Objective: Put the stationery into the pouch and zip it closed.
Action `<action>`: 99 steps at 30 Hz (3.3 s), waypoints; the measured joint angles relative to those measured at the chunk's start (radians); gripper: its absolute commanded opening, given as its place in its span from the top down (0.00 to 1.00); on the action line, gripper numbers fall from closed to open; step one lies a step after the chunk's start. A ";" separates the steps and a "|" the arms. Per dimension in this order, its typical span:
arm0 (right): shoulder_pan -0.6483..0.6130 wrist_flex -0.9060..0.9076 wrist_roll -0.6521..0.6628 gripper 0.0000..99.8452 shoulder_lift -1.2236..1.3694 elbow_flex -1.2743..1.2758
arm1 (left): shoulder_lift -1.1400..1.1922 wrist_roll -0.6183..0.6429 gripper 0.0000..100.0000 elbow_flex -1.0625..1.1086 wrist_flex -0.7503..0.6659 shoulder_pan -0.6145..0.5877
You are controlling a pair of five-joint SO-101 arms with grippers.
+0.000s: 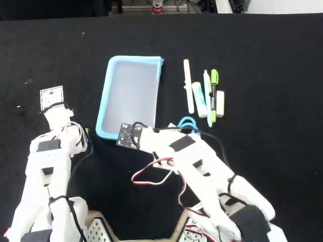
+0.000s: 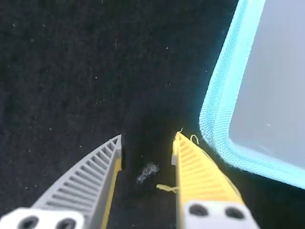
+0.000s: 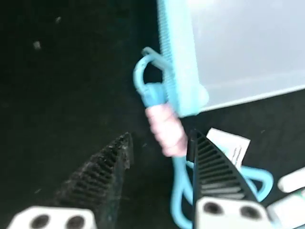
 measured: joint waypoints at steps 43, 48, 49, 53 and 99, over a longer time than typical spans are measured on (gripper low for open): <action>0.299 0.453 -0.173 0.79 -0.279 0.021 | 0.015 0.002 0.82 -0.009 0.000 -0.008; 0.144 0.411 -0.226 0.79 -0.279 0.031 | 0.015 0.002 0.82 -0.009 0.000 -0.008; 0.115 0.373 -0.238 0.79 -0.279 0.048 | 0.015 0.002 0.82 -0.009 0.000 -0.008; 0.095 0.193 -0.247 0.79 -0.279 0.149 | 0.015 0.002 0.82 -0.009 0.000 -0.008; 0.224 0.304 -0.089 0.99 -0.041 -0.025 | 0.015 0.002 0.82 -0.009 0.000 -0.008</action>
